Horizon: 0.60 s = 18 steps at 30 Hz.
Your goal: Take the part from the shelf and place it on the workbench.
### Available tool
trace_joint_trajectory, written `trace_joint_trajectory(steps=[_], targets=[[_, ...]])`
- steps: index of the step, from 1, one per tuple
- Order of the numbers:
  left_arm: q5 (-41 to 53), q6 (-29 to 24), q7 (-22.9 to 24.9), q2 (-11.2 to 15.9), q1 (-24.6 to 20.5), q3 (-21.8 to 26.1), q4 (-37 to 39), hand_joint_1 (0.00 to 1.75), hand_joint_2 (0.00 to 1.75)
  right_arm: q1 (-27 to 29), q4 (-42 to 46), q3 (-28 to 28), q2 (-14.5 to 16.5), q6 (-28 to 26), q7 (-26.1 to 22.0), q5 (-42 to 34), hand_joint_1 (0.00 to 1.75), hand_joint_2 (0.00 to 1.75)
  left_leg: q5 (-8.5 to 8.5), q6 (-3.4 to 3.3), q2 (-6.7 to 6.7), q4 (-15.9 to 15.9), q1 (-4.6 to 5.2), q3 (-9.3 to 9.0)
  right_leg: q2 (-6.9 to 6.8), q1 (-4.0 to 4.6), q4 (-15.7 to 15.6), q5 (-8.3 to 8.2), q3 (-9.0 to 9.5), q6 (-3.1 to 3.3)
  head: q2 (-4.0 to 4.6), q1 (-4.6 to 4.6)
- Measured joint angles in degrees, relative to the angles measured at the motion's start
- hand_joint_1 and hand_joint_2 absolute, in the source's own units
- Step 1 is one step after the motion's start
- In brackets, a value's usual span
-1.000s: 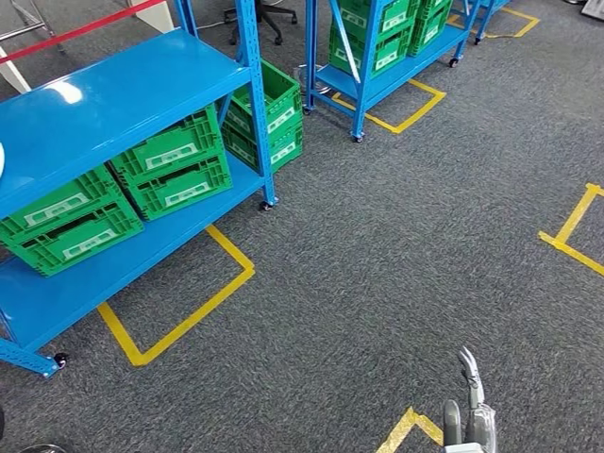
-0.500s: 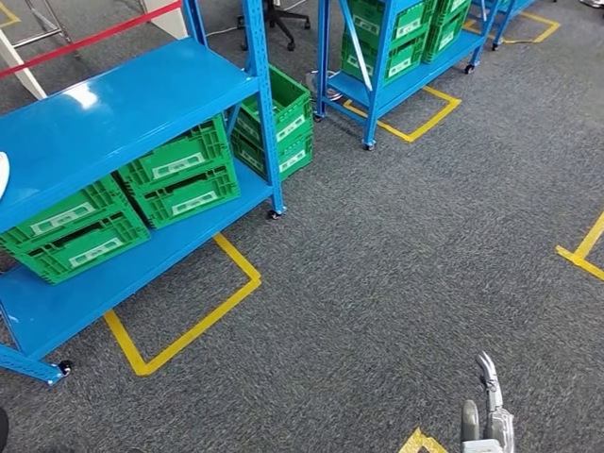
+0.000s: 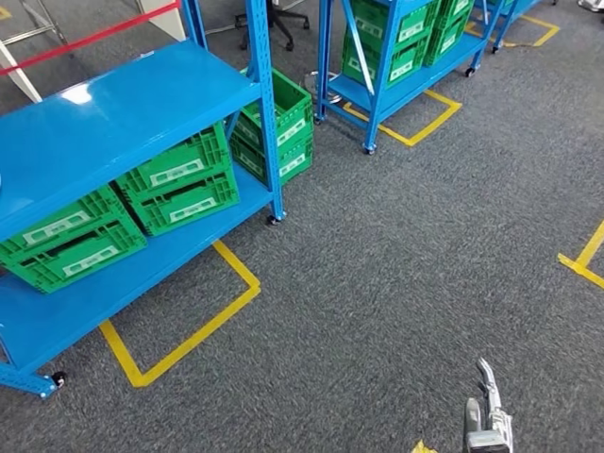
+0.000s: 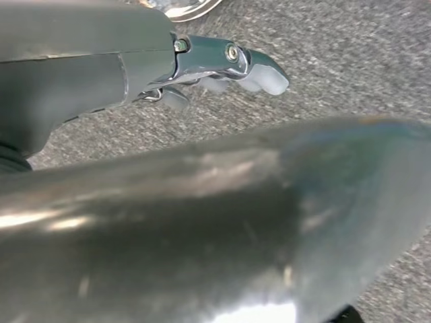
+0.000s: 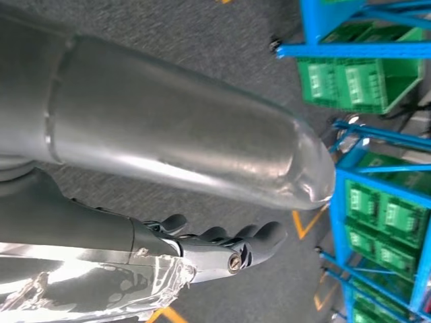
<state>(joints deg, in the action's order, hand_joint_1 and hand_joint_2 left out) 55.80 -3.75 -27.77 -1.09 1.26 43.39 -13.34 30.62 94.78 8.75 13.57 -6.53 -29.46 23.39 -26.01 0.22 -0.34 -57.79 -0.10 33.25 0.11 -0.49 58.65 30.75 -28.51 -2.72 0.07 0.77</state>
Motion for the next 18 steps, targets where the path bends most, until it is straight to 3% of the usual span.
trace_joint_trajectory(steps=[2,5,6,7,8,10,11,13,15,17,18], targets=[[0.3,0.0,0.0,0.0,0.1,0.4,0.0,0.00,0.00,-1.8,-2.8,3.2,0.8,1.4,0.3,1.4,0.00,0.00,-0.46,-0.91,-0.03,0.2,-0.09,-0.96,-0.04,-0.05,2.5,1.30,-0.81,-0.49,0.00,-0.18],[0.7,0.2,0.0,0.0,0.0,1.2,0.0,0.00,0.00,-5.8,-10.4,11.0,1.9,4.0,-0.8,5.4,0.00,0.00,-1.45,-1.67,-0.36,0.2,0.05,-2.07,-0.04,-0.05,13.4,5.38,-7.51,-0.82,0.00,-0.49],[0.8,0.3,0.0,0.0,0.0,1.5,0.0,0.00,0.00,-7.0,-13.1,13.8,2.2,4.9,-0.9,6.8,0.00,0.00,-1.85,-1.73,-0.63,0.2,0.12,-2.54,-0.02,-0.02,15.9,5.71,-9.60,-0.82,0.00,-0.51],[1.0,0.3,0.0,0.1,0.1,1.8,0.0,0.00,0.00,-8.2,-16.0,16.6,2.4,5.7,-0.6,8.3,0.00,0.00,-2.29,-1.73,-0.95,0.2,0.16,-3.11,0.01,0.01,16.3,4.80,-10.68,-0.75,0.00,-0.55],[1.1,0.4,0.0,0.1,0.2,2.1,0.0,0.00,0.00,-9.6,-19.2,19.5,2.6,6.4,-0.1,9.9,0.00,0.00,-2.77,-1.69,-1.37,0.2,0.17,-3.82,0.11,0.04,14.4,2.74,-10.68,-0.60,0.00,-0.55],[1.2,0.5,0.0,0.1,0.1,2.7,0.0,0.00,0.00,-12.7,-26.4,25.0,2.6,6.4,0.4,13.0,0.00,0.00,-3.76,-1.42,-2.35,0.2,0.14,-5.18,1.38,0.00,7.3,-2.41,-8.81,-0.21,0.00,-0.56],[1.2,0.6,0.0,0.1,0.0,2.9,0.0,0.00,0.00,-14.2,-30.2,27.6,2.6,6.0,0.2,14.4,0.00,0.00,-4.16,-1.19,-2.92,0.2,0.07,-5.54,2.28,0.00,4.3,-3.52,-7.93,-0.03,0.00,-0.51],[1.3,0.8,0.1,0.2,-0.3,3.6,0.0,0.00,0.00,-16.9,-37.8,32.3,2.3,4.7,-0.4,16.5,0.00,0.00,-4.62,-0.52,-3.90,0.2,-0.17,-5.66,3.31,0.16,2.0,-3.98,-6.90,0.42,0.00,-0.41],[1.4,1.0,0.3,0.4,-0.3,4.2,0.0,0.00,0.00,-19.2,-44.2,35.8,2.0,3.6,-1.0,17.8,0.00,0.00,-4.69,0.14,-4.34,0.4,-0.31,-5.84,2.50,0.24,1.4,-4.27,-6.10,1.02,0.00,-0.34],[1.4,1.0,0.5,0.5,-0.5,4.7,0.0,0.00,0.00,-21.2,-49.1,38.1,1.7,3.2,-1.4,18.3,0.00,0.00,-4.60,0.73,-2.95,-2.1,-0.16,-4.62,1.54,-0.01,0.5,-4.28,-5.03,1.49,0.00,-0.15],[1.4,1.0,0.6,0.6,-0.6,4.9,0.0,0.00,0.00,-22.0,-51.1,38.9,1.6,3.1,-1.5,18.4,0.00,0.00,-5.11,1.03,-1.97,-5.1,-0.09,-2.78,1.01,-0.15,0.0,-4.18,-4.37,1.67,0.00,-0.04]])
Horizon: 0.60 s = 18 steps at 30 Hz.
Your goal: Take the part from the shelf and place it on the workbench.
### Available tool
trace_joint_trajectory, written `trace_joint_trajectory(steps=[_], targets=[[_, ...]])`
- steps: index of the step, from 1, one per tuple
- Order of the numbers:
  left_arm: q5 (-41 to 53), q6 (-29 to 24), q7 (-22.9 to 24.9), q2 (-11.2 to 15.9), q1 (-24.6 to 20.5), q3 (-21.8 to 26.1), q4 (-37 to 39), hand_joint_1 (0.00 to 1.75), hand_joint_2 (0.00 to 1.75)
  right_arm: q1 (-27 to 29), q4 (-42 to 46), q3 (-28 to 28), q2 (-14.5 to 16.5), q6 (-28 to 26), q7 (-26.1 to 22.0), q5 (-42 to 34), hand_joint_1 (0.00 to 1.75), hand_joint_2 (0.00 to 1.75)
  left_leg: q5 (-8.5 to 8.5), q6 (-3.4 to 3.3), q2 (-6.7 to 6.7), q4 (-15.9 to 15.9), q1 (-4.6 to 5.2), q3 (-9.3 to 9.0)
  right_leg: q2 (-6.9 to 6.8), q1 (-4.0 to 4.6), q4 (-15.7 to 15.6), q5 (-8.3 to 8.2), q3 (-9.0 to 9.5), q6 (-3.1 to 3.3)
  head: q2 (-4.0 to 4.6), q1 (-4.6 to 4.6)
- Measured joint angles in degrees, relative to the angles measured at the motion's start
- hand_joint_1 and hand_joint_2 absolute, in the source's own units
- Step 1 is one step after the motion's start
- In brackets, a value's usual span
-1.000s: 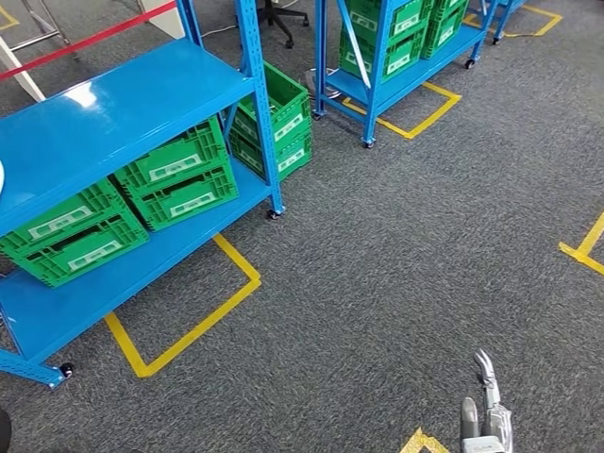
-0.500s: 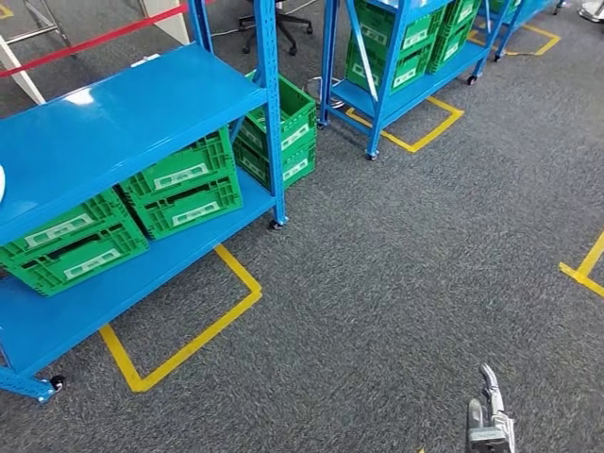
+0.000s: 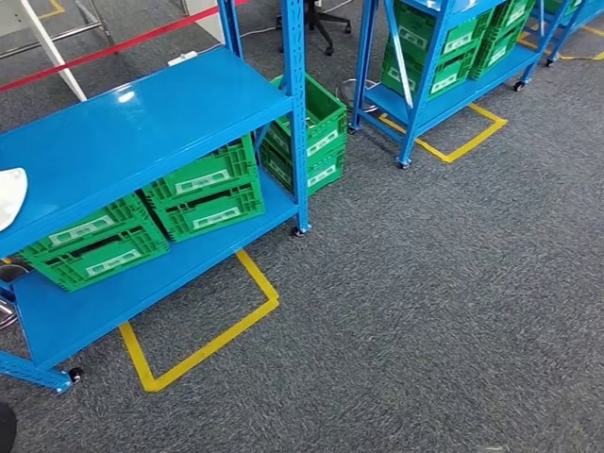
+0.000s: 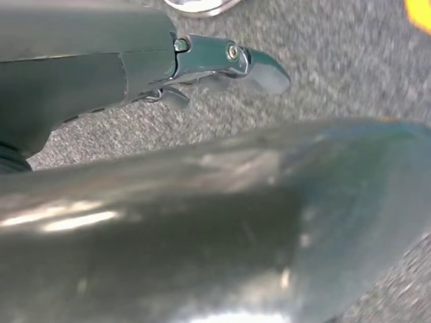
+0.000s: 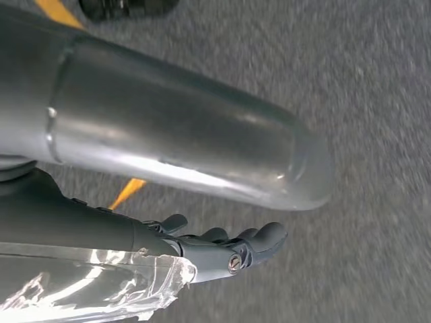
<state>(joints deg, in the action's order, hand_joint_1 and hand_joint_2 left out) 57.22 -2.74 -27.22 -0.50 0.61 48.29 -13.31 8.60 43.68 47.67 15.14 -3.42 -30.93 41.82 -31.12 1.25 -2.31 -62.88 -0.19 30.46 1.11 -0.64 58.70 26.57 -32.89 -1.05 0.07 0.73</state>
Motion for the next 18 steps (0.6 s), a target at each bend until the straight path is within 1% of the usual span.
trace_joint_trajectory(steps=[1,2,3,4,5,6,7,8,9,10,11,12,13,14,15,16,17,18], targets=[[0.0,0.0,0.0,0.1,-0.2,0.2,0.0,0.00,0.00,-0.7,-1.7,0.8,-0.2,-0.1,-0.1,0.1,0.00,0.00,-0.99,0.26,0.88,-3.6,0.07,2.39,-0.62,0.01,-0.4,0.24,0.58,0.14,0.00,0.10],[0.0,0.0,0.0,0.1,-0.3,0.3,0.0,0.00,0.00,-1.2,-3.2,1.4,-0.3,-0.1,-0.1,0.1,0.00,0.00,-2.38,0.41,1.28,-7.0,0.07,4.86,-1.24,0.01,-0.6,0.59,1.13,0.25,0.00,0.15],[0.0,0.0,0.1,0.2,-0.2,0.5,0.0,0.00,0.00,-1.6,-4.5,1.9,-0.4,-0.1,-0.1,0.1,0.00,0.00,-3.41,0.46,1.45,-9.3,0.07,6.86,-1.82,0.02,-0.7,1.01,1.71,0.30,0.00,0.14],[0.0,0.1,0.1,0.2,-0.1,0.6,0.0,0.00,0.00,-2.1,-5.7,2.4,-0.5,-0.1,-0.1,0.2,0.00,0.00,-3.33,0.41,1.51,-9.9,0.08,8.05,-2.36,0.02,-0.8,1.51,2.38,0.32,0.00,0.17],[0.0,0.2,0.1,0.2,0.1,0.8,0.0,0.00,0.00,-2.5,-6.9,2.8,-0.7,-0.1,-0.1,0.4,0.00,0.00,-1.89,0.28,1.63,-8.7,0.11,8.36,-2.91,0.04,-0.9,2.05,3.14,0.31,0.00,0.17],[0.0,0.2,0.1,0.3,0.2,1.0,0.0,0.00,0.00,-2.9,-8.0,3.2,-0.9,-0.1,-0.1,0.6,0.00,0.00,0.77,0.07,2.02,-5.9,0.19,7.85,-3.48,0.07,-0.9,2.64,3.97,0.26,0.00,0.16],[0.0,0.3,0.1,0.3,0.2,1.1,0.0,0.00,0.00,-3.3,-9.1,3.4,-1.1,-0.2,-0.1,0.8,0.00,0.00,3.94,-0.26,3.15,-2.2,0.38,6.88,-4.06,0.12,-1.0,3.25,4.63,0.15,0.00,0.16],[0.0,0.3,0.1,0.3,0.2,1.3,0.0,0.00,0.00,-3.7,-10.1,3.7,-1.3,-0.3,-0.1,1.0,0.00,0.00,5.82,-0.55,4.57,1.1,0.66,6.02,-4.60,0.28,-1.0,3.90,5.30,-0.07,0.00,0.17],[0.0,0.4,0.1,0.4,0.0,1.4,0.0,0.00,0.00,-4.1,-11.1,3.9,-1.5,-0.6,-0.1,1.3,0.00,0.00,6.86,-0.80,5.84,3.5,0.89,5.38,-5.22,0.45,-1.1,4.57,5.77,-0.35,0.00,0.21],[0.0,0.4,0.1,0.4,-0.1,1.5,0.0,0.00,0.00,-4.4,-12.1,4.2,-1.7,-0.8,0.0,1.6,0.00,0.00,7.00,-1.03,6.59,4.8,1.04,5.11,-5.82,0.63,-1.1,5.03,6.45,-0.70,0.00,0.23],[0.1,0.4,0.1,0.4,-0.1,1.6,0.0,0.00,0.00,-4.7,-13.0,4.4,-2.0,-1.1,0.1,1.9,0.00,0.00,6.42,-1.22,6.35,5.2,1.06,5.02,-6.32,0.79,-1.1,5.31,7.23,-1.06,0.00,0.21],[0.2,0.4,0.1,0.4,-0.1,1.6,0.0,0.00,0.00,-5.0,-13.7,4.5,-2.3,-1.4,0.2,2.1,0.00,0.00,6.59,-1.50,5.60,5.2,0.91,4.68,-6.73,0.80,-1.3,5.57,7.82,-1.42,0.00,0.20],[0.2,0.4,0.1,0.3,0.0,1.6,0.0,0.00,0.00,-5.3,-14.4,4.5,-2.5,-1.6,0.3,2.3,0.00,0.00,6.67,-1.85,4.84,5.4,0.75,4.26,-6.28,0.75,-1.0,5.85,8.32,-1.75,0.00,0.09],[0.2,0.4,0.1,0.3,0.1,1.7,0.0,0.00,0.00,-5.7,-15.0,4.6,-2.7,-1.7,0.3,2.4,0.00,0.00,6.65,-2.19,4.19,5.4,0.61,3.77,-5.20,0.64,0.2,6.45,7.90,-2.02,-0.01,-0.01],[0.2,0.4,0.1,0.3,0.0,1.7,0.0,0.00,0.00,-6.0,-15.6,4.7,-2.9,-1.8,0.3,2.4,0.00,0.00,6.60,-2.51,3.57,5.5,0.49,3.35,-3.92,0.50,2.4,7.42,6.67,-2.25,-0.01,-0.13],[0.3,0.5,0.1,0.3,-0.1,1.7,0.0,0.00,0.00,-6.2,-16.2,4.9,-3.1,-1.9,0.4,2.5,0.00,0.00,6.36,-2.77,2.93,5.5,0.45,3.10,-2.55,0.38,5.9,8.74,4.63,-2.40,-0.01,-0.24],[0.3,0.5,0.1,0.3,-0.3,1.8,0.0,0.00,0.00,-6.4,-16.8,5.1,-3.2,-2.0,0.4,2.6,0.00,0.00,6.11,-2.93,2.14,5.5,0.45,2.89,-1.78,0.31,9.7,10.28,2.04,-2.52,-0.01,-0.35],[0.3,0.4,0.0,0.3,-0.3,1.9,0.0,0.00,0.00,-6.4,-17.3,5.3,-3.4,-2.3,0.5,2.9,0.00,0.00,5.81,-3.01,1.29,5.5,0.45,2.60,-1.46,0.28,12.8,11.64,-0.43,-2.60,0.00,-0.46]])
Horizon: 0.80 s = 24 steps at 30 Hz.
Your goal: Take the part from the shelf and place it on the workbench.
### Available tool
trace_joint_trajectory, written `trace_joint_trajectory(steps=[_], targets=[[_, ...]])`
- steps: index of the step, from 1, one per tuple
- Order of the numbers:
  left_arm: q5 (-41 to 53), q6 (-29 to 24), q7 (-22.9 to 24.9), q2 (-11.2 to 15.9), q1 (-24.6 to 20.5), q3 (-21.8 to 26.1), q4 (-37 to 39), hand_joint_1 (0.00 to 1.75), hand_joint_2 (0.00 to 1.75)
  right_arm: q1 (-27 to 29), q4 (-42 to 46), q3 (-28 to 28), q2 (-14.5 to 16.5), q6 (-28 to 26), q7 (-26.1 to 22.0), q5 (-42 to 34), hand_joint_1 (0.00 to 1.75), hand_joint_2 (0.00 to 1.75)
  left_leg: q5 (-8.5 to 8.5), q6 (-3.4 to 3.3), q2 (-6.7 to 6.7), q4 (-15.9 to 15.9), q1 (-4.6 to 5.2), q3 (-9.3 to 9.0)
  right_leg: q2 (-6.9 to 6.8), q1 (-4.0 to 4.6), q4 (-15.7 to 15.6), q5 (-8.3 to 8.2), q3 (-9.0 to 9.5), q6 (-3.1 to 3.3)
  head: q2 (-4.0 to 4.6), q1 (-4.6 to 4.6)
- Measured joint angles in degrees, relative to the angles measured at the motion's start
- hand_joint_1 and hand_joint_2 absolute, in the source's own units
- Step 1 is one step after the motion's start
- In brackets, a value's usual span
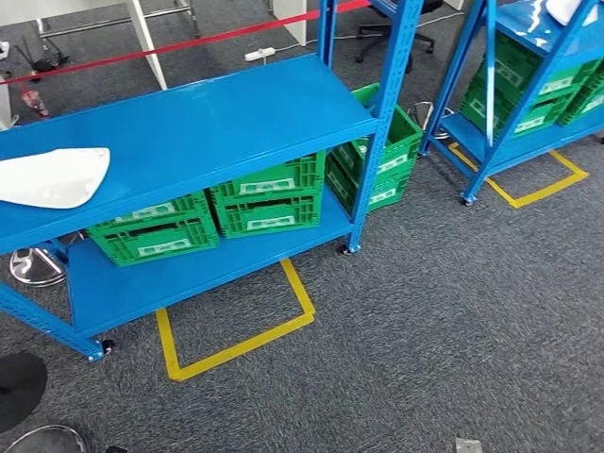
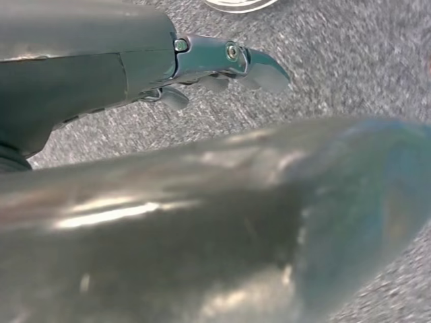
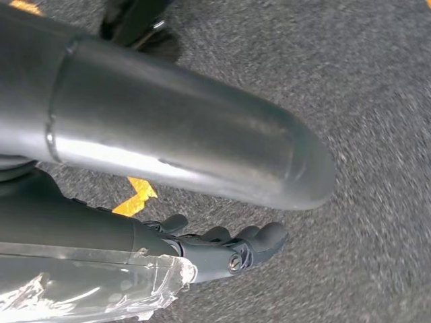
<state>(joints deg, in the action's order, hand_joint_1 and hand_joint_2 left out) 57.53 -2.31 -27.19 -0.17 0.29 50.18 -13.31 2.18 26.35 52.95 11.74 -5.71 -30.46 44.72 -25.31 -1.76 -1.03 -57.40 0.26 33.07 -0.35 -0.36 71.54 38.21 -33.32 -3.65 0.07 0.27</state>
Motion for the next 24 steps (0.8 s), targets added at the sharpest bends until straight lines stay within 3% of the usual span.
trace_joint_trajectory(steps=[1,2,3,5,6,7,9,10,12,14,15,16,17,19,20,22,24], targets=[[0.0,0.0,-0.1,0.0,0.1,0.1,0.0,0.00,0.00,0.0,-0.5,0.2,-0.2,-0.3,0.1,0.3,0.00,0.00,-0.36,0.00,-0.86,0.0,0.00,-0.41,0.13,0.00,1.6,0.73,-1.84,-0.04,0.00,-0.06],[0.2,-0.1,-0.2,0.0,0.2,0.3,0.0,0.00,0.00,0.0,-0.9,0.4,-0.4,-0.7,0.2,0.7,0.00,0.00,-0.77,0.08,-1.72,0.0,-0.02,-0.98,0.22,-0.01,1.1,0.21,-2.76,-0.02,0.00,-0.14],[0.3,-0.1,-0.4,-0.1,0.3,0.5,0.0,0.00,0.00,-0.1,-1.2,0.7,-0.5,-1.0,0.3,0.9,0.00,0.00,-1.21,0.21,-2.56,0.0,-0.05,-1.63,0.47,-0.03,-1.1,-1.63,-2.83,0.03,0.00,-0.15],[0.6,-0.1,-0.7,-0.2,0.4,1.0,0.0,0.00,0.00,-0.1,-1.7,1.3,-0.8,-1.2,0.4,1.2,0.00,0.00,-2.08,0.66,-4.09,-0.1,-0.10,-2.71,2.48,-0.18,-7.9,-7.72,-1.93,0.28,0.00,-0.22],[0.8,-0.2,-0.7,-0.2,0.4,1.1,0.0,0.00,0.00,-0.1,-1.9,1.6,-0.8,-1.3,0.5,1.3,0.00,0.00,-2.38,0.93,-4.76,-0.1,-0.11,-2.91,3.36,-0.19,-10.2,-9.79,-1.58,0.57,0.00,-0.26],[0.9,-0.2,-0.8,-0.2,0.4,1.3,0.0,0.00,0.00,-0.2,-2.1,1.9,-0.8,-1.3,0.6,1.4,0.00,0.00,-2.58,1.23,-5.31,-0.1,-0.17,-2.89,3.95,-0.16,-11.5,-11.23,-1.34,0.94,0.00,-0.27],[1.1,-0.3,-0.8,-0.2,0.6,1.7,0.0,0.00,0.00,-0.3,-2.2,2.4,-0.8,-1.2,0.7,1.7,0.00,0.00,-2.62,1.80,-6.00,0.0,-0.21,-2.79,3.20,-0.03,-11.8,-11.56,-0.94,1.80,0.00,-0.28],[1.2,-0.3,-0.8,-0.3,0.7,1.9,0.0,0.00,0.00,-0.4,-2.2,2.5,-0.8,-1.1,0.6,1.8,0.00,0.00,-2.71,2.11,-5.54,-0.2,-0.17,-2.77,2.70,-0.08,-12.0,-11.82,-0.53,2.10,0.00,-0.23],[1.2,-0.3,-0.8,-0.4,0.5,2.2,0.0,0.00,0.00,-0.5,-2.3,2.8,-0.9,-1.0,0.6,2.0,0.00,0.00,-3.88,2.78,-3.01,-2.9,0.02,-1.42,1.57,-0.29,-12.5,-11.64,0.34,2.66,0.00,0.05],[1.2,-0.3,-0.8,-0.4,0.1,2.4,0.0,0.00,0.00,-0.6,-2.3,3.2,-0.9,-0.9,0.6,2.2,0.00,0.00,-6.60,3.37,-0.38,-9.6,-0.02,2.52,0.18,-0.27,-12.8,-11.17,0.97,3.12,0.00,0.33],[1.2,-0.3,-0.8,-0.4,0.0,2.5,0.0,0.00,0.00,-0.6,-2.3,3.4,-1.0,-0.9,0.7,2.3,0.00,0.00,-7.85,3.53,0.10,-13.0,-0.10,4.76,-0.53,-0.25,-12.8,-10.89,1.20,3.24,0.00,0.33],[1.2,-0.3,-0.8,-0.5,0.0,2.6,0.0,0.00,0.00,-0.6,-2.3,3.5,-1.0,-0.8,0.7,2.4,0.00,0.00,-8.27,3.62,0.28,-15.2,-0.17,6.41,-1.20,-0.24,-12.8,-10.57,1.48,3.31,0.00,0.35],[1.3,-0.3,-0.8,-0.5,0.1,2.7,0.0,0.00,0.00,-0.6,-2.3,3.5,-1.0,-0.7,0.8,2.5,0.00,0.00,-7.57,3.65,0.36,-15.5,-0.21,7.12,-1.85,-0.24,-12.8,-10.25,1.85,3.31,0.00,0.34],[1.3,-0.2,-0.8,-0.5,0.4,2.9,0.0,0.00,0.00,-0.6,-2.3,3.7,-0.9,-0.6,0.8,2.8,0.00,0.00,-3.10,3.48,1.17,-10.2,-0.20,5.37,-3.14,-0.24,-12.8,-9.55,2.82,3.15,0.00,0.35],[1.3,-0.2,-0.8,-0.5,0.4,3.0,0.0,0.00,0.00,-0.7,-2.3,3.7,-0.9,-0.6,0.8,2.8,0.00,0.00,-0.94,3.35,2.38,-6.4,-0.07,3.82,-3.71,-0.16,-12.8,-9.16,3.24,2.96,0.00,0.35],[1.3,-0.2,-0.6,-0.5,0.2,3.1,0.0,0.00,0.00,-0.8,-2.3,3.9,-1.0,-0.6,0.8,3.0,0.00,0.00,0.38,2.91,4.43,-1.3,0.23,1.79,-4.71,0.21,-12.7,-8.34,3.72,2.34,0.00,0.42],[1.3,-0.1,-0.3,-0.6,0.3,3.3,0.0,0.00,0.00,-1.0,-2.3,4.0,-1.0,-0.6,0.9,3.2,0.00,0.00,0.00,2.34,4.46,-0.6,0.39,1.50,-5.61,0.48,-12.8,-7.68,4.03,1.65,0.00,0.39]])
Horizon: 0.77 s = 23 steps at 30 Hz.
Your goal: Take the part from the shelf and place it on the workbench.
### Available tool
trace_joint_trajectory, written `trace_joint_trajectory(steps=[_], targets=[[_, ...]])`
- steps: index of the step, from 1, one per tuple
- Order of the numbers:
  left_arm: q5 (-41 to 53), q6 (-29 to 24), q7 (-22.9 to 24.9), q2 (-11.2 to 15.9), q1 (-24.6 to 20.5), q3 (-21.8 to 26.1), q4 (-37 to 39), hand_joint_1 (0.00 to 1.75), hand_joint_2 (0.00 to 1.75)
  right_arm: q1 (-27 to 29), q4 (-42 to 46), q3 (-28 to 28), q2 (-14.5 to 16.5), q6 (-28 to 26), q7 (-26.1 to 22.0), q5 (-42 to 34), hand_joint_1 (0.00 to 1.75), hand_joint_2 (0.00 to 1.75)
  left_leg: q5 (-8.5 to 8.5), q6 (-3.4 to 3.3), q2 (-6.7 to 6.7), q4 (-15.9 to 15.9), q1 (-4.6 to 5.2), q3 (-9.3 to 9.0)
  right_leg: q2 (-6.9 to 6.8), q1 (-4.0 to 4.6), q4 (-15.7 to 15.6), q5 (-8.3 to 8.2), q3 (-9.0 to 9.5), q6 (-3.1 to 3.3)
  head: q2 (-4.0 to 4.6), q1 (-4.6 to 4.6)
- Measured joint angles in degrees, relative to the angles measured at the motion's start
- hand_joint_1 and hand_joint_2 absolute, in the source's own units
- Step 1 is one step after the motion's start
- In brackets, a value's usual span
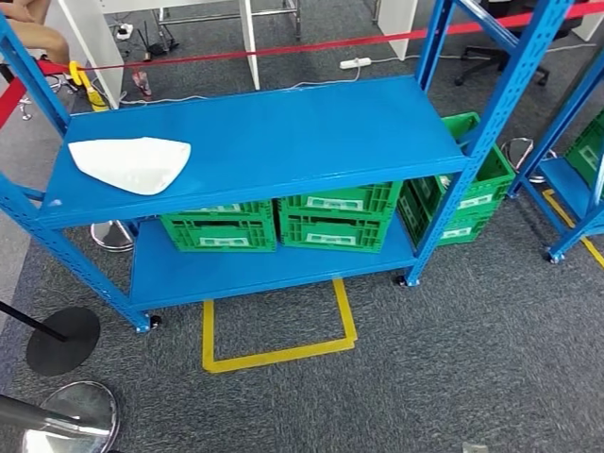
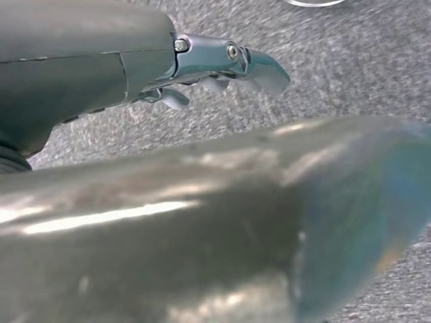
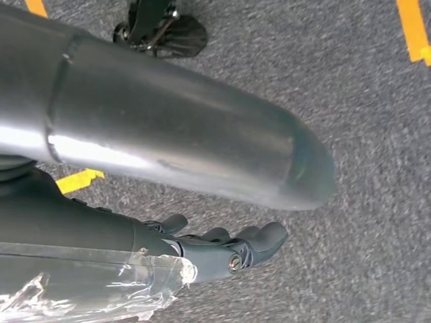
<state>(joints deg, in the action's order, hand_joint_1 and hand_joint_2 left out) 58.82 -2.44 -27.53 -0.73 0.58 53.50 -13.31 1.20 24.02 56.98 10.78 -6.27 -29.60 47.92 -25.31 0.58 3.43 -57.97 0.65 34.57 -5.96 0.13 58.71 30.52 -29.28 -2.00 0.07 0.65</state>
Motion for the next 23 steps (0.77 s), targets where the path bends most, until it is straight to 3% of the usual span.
trace_joint_trajectory(steps=[1,3,5,7,8,9,11,12,13,15,16,19,20,21,22,23], targets=[[0.0,0.0,0.1,0.0,0.2,0.2,0.0,0.00,0.00,-0.1,0.0,0.1,0.0,0.0,0.0,0.1,0.00,0.00,0.49,-0.29,-0.39,0.1,-0.13,-0.16,-0.13,-0.04,0.0,0.32,0.18,-0.34,0.00,-0.09],[0.1,0.0,0.2,-0.1,0.3,0.4,0.0,0.00,0.00,-0.3,0.0,0.2,0.0,0.0,0.0,0.3,0.00,0.00,0.55,-0.96,-1.14,0.3,-0.44,-0.48,1.74,-0.17,2.0,1.92,-0.21,-0.94,0.00,-0.37],[0.2,0.0,0.3,-0.2,0.0,0.6,0.0,0.00,0.00,-0.1,0.0,0.5,0.0,0.0,0.0,0.3,0.00,0.00,0.35,-1.54,-1.89,0.4,-0.60,-0.66,4.65,-0.30,9.0,5.47,-3.71,-1.30,0.00,-0.71],[0.2,0.0,0.3,-0.2,-0.2,0.7,0.0,0.00,0.00,0.1,0.0,0.8,0.1,0.0,0.0,0.3,0.00,0.00,0.08,-1.83,-2.76,0.4,-0.58,-0.88,5.71,-0.31,16.0,7.66,-7.97,-1.37,0.00,-0.82],[0.2,0.0,0.3,-0.2,-0.2,0.7,0.0,0.00,0.00,0.1,0.0,0.8,0.1,0.0,0.0,0.3,0.00,0.00,-0.09,-1.85,-3.14,0.4,-0.57,-1.10,5.80,-0.30,16.7,6.96,-8.88,-1.33,0.00,-0.84],[0.2,0.0,0.3,-0.2,-0.1,0.7,0.0,0.00,0.00,0.1,0.0,0.9,0.1,0.0,0.0,0.3,0.00,0.00,-0.29,-1.80,-3.48,0.4,-0.57,-1.43,5.82,-0.29,15.3,5.15,-8.75,-1.25,0.00,-0.84],[0.3,0.0,0.3,-0.2,-0.1,0.7,0.0,0.00,0.00,0.1,0.0,0.9,0.1,0.0,0.0,0.3,0.00,0.00,-0.81,-1.46,-4.04,0.3,-0.55,-2.21,5.88,-0.31,7.8,0.10,-6.11,-0.98,0.00,-0.87],[0.3,0.0,0.3,-0.3,-0.1,0.8,0.0,0.00,0.00,0.0,0.0,0.9,0.1,0.0,0.0,0.3,0.00,0.00,-1.06,-1.20,-4.27,0.2,-0.46,-2.48,5.95,-0.31,4.4,-1.64,-4.74,-0.78,0.00,-0.87],[0.3,0.0,0.3,-0.3,-0.1,0.8,0.0,0.00,0.00,0.0,0.0,0.9,0.1,0.0,0.0,0.3,0.00,0.00,-1.22,-0.94,-4.43,0.2,-0.37,-2.62,6.02,-0.31,2.1,-2.61,-3.76,-0.55,0.00,-0.85],[0.4,-0.2,0.6,-0.3,-0.1,1.0,0.0,0.00,0.00,-0.1,-0.1,1.1,0.1,0.0,0.0,0.3,0.00,0.00,-1.29,-1.06,-4.56,0.0,-0.19,-2.58,6.14,-0.35,1.0,-2.89,-3.29,-0.32,0.00,-0.79],[0.6,-0.4,0.9,-0.3,-0.1,1.1,0.0,0.00,0.00,-0.1,-0.1,1.3,0.1,0.1,-0.1,0.4,0.00,0.44,-1.21,-1.31,-4.54,0.1,-0.18,-2.58,6.19,-0.34,0.9,-2.97,-3.27,-0.30,0.00,-0.78],[1.4,-0.9,1.4,-0.3,0.0,1.7,0.0,0.00,1.31,-0.2,-0.1,2.1,0.1,0.6,-0.5,1.0,0.00,1.75,-1.06,-1.68,-4.50,0.5,-0.21,-2.74,6.33,-0.24,0.9,-2.94,-3.34,-0.16,0.00,-0.77],[1.8,-0.8,1.5,-0.3,0.0,1.9,0.0,0.00,1.75,-0.2,-0.1,2.4,0.1,0.7,-0.8,1.4,0.00,1.75,-1.02,-1.63,-4.50,0.7,-0.22,-2.80,6.33,-0.22,0.9,-2.89,-3.35,-0.02,0.00,-0.77],[2.2,-0.5,1.6,-0.3,0.0,2.1,0.0,0.00,1.75,-0.3,-0.1,2.6,0.1,0.8,-1.0,1.8,0.00,1.75,-0.98,-1.50,-4.50,0.9,-0.23,-2.86,6.32,-0.20,0.9,-2.85,-3.35,0.12,0.00,-0.77],[2.5,0.1,1.5,-0.3,0.0,2.1,0.0,0.00,1.75,-0.3,-0.1,2.7,0.2,1.0,-1.2,2.2,0.00,1.31,-0.92,-1.28,-4.50,1.0,-0.23,-2.90,6.31,-0.19,0.9,-2.82,-3.36,0.23,0.00,-0.77],[2.7,0.4,1.6,-0.3,0.0,2.2,0.0,0.00,1.75,-0.4,-0.1,2.8,0.2,1.1,-1.3,2.4,0.00,1.16,-0.89,-1.16,-4.50,1.1,-0.23,-2.92,6.30,-0.18,0.9,-2.80,-3.37,0.29,0.00,-0.77]])
